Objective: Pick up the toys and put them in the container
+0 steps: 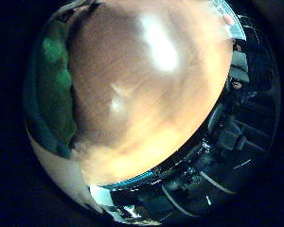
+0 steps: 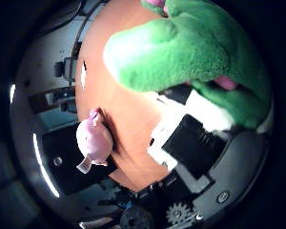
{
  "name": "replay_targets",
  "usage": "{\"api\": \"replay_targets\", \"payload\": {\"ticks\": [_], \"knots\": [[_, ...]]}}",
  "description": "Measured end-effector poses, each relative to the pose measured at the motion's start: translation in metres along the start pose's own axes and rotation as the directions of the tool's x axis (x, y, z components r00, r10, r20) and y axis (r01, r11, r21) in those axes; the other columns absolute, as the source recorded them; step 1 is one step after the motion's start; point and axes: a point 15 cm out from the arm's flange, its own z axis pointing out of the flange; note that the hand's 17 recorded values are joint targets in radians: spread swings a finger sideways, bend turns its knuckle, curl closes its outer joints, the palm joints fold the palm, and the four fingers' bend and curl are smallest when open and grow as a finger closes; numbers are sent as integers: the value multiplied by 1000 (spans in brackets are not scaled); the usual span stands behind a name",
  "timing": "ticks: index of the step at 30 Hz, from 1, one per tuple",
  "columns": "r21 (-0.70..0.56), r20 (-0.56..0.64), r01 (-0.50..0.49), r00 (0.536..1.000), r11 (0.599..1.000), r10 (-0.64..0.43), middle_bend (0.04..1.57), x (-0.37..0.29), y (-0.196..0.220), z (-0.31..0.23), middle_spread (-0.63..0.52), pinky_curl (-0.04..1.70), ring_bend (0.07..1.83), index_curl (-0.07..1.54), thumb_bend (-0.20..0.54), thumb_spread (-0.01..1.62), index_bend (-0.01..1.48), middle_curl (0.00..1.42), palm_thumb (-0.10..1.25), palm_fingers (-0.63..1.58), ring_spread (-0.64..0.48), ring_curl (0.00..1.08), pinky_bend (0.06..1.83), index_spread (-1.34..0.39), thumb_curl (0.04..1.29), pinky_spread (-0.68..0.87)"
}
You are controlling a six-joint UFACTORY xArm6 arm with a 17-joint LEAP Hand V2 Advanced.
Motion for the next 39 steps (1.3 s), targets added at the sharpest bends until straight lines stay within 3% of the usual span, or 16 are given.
{"api": "replay_targets", "payload": {"ticks": [4, 12, 22, 30, 39], "knots": [[41, -11, 5, 1000, 999, -5, 929, 1, -3, -23, -387, 775, 1248, 671, 5, 976, 801, 913, 1073, 1024, -314, 723, 1183, -456, 466, -258], [96, -21, 20, 1000, 995, -18, 1131, -8, 7, -81, -369, 968, 1384, 945, -17, 867, 1007, 1104, 1107, 861, -302, 860, 1350, -413, 596, -222], [197, -38, 68, 997, 978, -61, 1209, -46, 51, -198, -325, 1063, 1431, 1066, -14, 961, 1029, 1144, 1085, 821, -289, 921, 1376, -378, 643, -206], [296, -60, 225, 974, 928, -217, 1216, -136, 80, -301, -308, 1093, 1434, 1106, -13, 981, 1018, 1143, 1083, 819, -285, 933, 1365, -366, 653, -205], [337, -22, 365, 925, 868, -380, 1215, -256, 129, -350, -299, 1111, 1428, 1130, -14, 987, 1002, 1142, 1082, 823, -284, 938, 1352, -364, 657, -208]]}}
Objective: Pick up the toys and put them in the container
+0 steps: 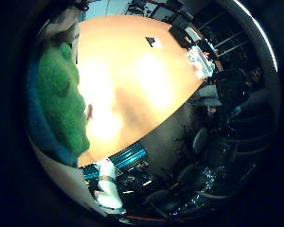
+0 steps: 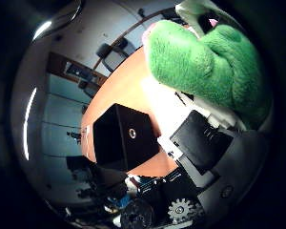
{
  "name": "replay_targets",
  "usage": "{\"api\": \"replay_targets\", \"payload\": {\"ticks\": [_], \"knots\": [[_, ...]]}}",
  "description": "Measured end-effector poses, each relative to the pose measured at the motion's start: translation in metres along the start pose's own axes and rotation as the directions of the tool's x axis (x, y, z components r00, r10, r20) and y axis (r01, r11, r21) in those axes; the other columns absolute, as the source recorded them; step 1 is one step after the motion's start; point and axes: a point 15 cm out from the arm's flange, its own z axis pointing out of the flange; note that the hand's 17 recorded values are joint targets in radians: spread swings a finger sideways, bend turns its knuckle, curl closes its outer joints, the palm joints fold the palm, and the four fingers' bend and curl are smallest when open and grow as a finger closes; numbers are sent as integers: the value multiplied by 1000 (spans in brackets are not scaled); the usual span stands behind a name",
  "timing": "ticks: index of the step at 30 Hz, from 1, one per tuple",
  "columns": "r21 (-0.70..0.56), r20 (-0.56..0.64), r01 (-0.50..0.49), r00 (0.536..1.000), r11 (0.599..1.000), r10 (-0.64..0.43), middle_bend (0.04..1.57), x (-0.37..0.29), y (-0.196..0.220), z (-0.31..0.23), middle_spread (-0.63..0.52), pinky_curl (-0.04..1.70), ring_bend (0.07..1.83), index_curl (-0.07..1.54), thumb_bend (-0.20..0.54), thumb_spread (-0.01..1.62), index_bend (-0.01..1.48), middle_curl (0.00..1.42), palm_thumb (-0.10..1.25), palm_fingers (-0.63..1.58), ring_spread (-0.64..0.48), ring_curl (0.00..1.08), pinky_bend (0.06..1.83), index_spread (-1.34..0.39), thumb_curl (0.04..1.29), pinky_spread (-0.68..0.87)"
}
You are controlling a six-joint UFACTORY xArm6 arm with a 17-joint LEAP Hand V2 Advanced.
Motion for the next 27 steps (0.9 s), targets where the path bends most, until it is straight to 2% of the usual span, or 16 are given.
{"api": "replay_targets", "payload": {"ticks": [8, 13, 17, 22, 27], "knots": [[23, 108, 174, 979, 984, -176, 1214, -136, 17, -28, -282, 1124, 1418, 1142, -14, 973, 986, 1136, 1086, 832, -285, 941, 1343, -367, 667, -211], [9, 182, 294, 939, 956, -291, 1217, -222, 45, -34, -275, 1134, 1410, 1147, -14, 970, 979, 1131, 1089, 841, -286, 944, 1332, -369, 671, -206], [-8, 193, 377, 910, 926, -368, 1212, -276, 69, -29, -271, 1140, 1402, 1146, -14, 969, 983, 1129, 1091, 847, -288, 946, 1323, -368, 670, -198], [-12, 185, 424, 891, 906, -414, 1209, -320, 77, -16, -269, 1147, 1395, 1144, -15, 969, 980, 1129, 1087, 851, -290, 950, 1315, -368, 670, -187], [7, 188, 423, 890, 906, -416, 1205, -333, 65, -5, -268, 1153, 1393, 1144, -19, 967, 977, 1129, 1069, 854, -293, 954, 1309, -367, 669, -181]]}}
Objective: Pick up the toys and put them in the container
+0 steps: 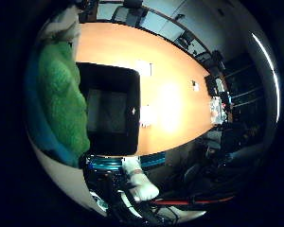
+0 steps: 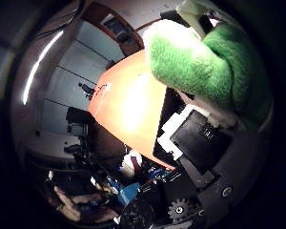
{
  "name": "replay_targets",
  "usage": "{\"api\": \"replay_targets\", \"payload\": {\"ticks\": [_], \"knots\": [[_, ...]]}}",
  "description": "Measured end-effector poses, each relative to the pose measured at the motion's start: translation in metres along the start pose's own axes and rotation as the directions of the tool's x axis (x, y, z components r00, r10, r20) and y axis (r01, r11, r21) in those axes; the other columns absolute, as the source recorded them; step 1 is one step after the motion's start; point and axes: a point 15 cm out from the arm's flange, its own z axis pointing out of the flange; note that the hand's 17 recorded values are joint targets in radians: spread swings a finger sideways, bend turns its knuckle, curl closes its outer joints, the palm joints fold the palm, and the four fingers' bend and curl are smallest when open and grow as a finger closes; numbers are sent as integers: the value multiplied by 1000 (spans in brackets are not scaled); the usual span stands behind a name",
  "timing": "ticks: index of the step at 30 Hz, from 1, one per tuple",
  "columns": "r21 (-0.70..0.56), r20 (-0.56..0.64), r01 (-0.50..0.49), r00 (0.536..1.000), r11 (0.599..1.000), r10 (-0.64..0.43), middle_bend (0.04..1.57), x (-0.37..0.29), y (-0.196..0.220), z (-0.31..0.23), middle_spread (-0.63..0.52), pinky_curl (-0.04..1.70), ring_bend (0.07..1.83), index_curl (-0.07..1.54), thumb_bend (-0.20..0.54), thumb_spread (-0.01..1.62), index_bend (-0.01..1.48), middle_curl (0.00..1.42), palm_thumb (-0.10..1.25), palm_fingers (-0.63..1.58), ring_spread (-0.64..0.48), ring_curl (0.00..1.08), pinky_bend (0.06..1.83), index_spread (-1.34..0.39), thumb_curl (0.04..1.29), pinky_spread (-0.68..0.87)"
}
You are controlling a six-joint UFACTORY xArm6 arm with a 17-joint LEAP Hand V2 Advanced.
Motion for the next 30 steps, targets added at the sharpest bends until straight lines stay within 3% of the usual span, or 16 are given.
{"api": "replay_targets", "payload": {"ticks": [5, 7, 9, 10, 14, 16, 18, 22, 30], "knots": [[22, 7, 8, 1000, 1000, -8, 1141, -2, -5, -1, -267, 1079, 1353, 1097, -36, 1138, 874, 1076, 889, 863, -282, 893, 1230, -376, 553, -222], [1, 0, 13, 1000, 1000, -13, 1016, 0, -1, 4, -259, 962, 1284, 997, -40, 1173, 574, 970, 750, 680, -275, 796, 1107, -385, 453, -329], [-6, -4, 16, 1000, 1000, -16, 901, 1, -1, 7, -253, 914, 1241, 914, -33, 1184, 403, 901, 694, 459, -276, 744, 1012, -400, 403, -333], [-6, -3, 19, 1000, 1000, -19, 862, 1, -1, 7, -245, 903, 1163, 872, -33, 1184, 382, 869, 664, 292, -269, 715, 912, -415, 380, -262], [-7, -3, 38, 999, 999, -38, 653, 1, -1, 10, -174, 804, 910, 700, -28, 1176, 315, 717, 601, 68, -155, 573, 736, -449, 323, 108], [-10, -4, 41, 999, 999, -41, 556, 3, -1, 10, -125, 727, 798, 611, -25, 1167, 277, 630, 570, 71, -39, 499, 678, -448, 301, 306], [-12, -7, 42, 999, 999, -42, 480, 6, -1, 10, -92, 677, 720, 556, -25, 1159, 253, 568, 554, 81, 38, 451, 656, -447, 290, 407], [-17, -15, 38, 999, 999, -38, 358, 14, -1, 10, -34, 590, 582, 472, -21, 1141, 206, 467, 535, 118, 150, 363, 601, -444, 273, 514], [-13, -36, 23, 999, 1000, -23, 248, 38, -2, 6, 2, 469, 462, 377, -21, 1133, 174, 379, 514, 182, 197, 277, 504, -435, 263, 554]]}}
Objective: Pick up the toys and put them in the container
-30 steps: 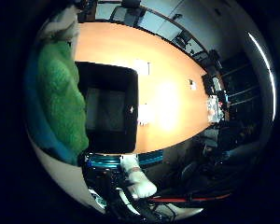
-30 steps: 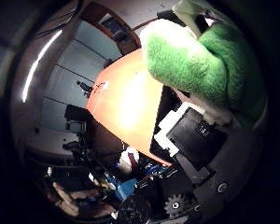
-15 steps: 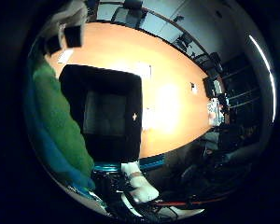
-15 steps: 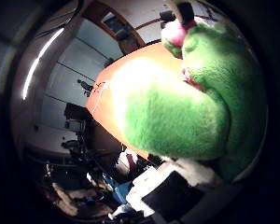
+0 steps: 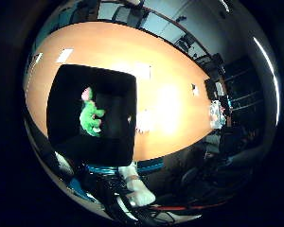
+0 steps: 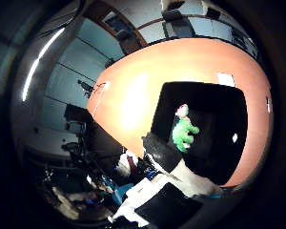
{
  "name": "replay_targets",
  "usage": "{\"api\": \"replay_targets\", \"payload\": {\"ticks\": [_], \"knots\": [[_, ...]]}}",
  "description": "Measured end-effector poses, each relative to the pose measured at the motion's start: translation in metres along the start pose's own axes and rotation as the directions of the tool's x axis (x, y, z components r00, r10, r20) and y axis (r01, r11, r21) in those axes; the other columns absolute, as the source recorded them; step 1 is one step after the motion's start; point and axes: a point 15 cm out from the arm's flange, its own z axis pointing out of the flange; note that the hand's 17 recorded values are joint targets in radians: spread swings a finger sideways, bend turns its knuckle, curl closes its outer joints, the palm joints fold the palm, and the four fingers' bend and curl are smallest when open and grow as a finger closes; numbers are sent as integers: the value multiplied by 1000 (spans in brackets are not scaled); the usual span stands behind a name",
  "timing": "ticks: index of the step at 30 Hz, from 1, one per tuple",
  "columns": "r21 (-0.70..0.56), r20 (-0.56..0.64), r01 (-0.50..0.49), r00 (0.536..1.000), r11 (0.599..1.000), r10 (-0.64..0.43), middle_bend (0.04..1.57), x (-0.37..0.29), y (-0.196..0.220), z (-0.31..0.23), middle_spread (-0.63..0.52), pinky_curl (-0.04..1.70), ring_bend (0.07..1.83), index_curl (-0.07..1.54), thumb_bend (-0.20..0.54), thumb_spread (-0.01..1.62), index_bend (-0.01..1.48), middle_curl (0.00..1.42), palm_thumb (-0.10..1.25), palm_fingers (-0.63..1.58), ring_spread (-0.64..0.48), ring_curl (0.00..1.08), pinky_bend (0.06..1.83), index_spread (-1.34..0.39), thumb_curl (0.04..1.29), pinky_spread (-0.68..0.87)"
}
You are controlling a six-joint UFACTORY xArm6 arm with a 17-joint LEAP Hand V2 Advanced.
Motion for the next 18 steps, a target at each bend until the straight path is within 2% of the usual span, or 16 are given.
{"api": "replay_targets", "payload": {"ticks": [11, 18], "knots": [[-22, -103, -139, 985, 990, 136, 240, 129, 21, -18, 37, 374, 410, 302, -20, 1131, 160, 354, 511, 169, 202, 239, 432, -330, 262, 508], [-134, -142, -243, 964, 961, 224, 233, 219, 88, 17, 41, 336, 381, 283, -18, 1102, 159, 347, 596, 175, 208, 230, 409, -308, 284, 485]]}}
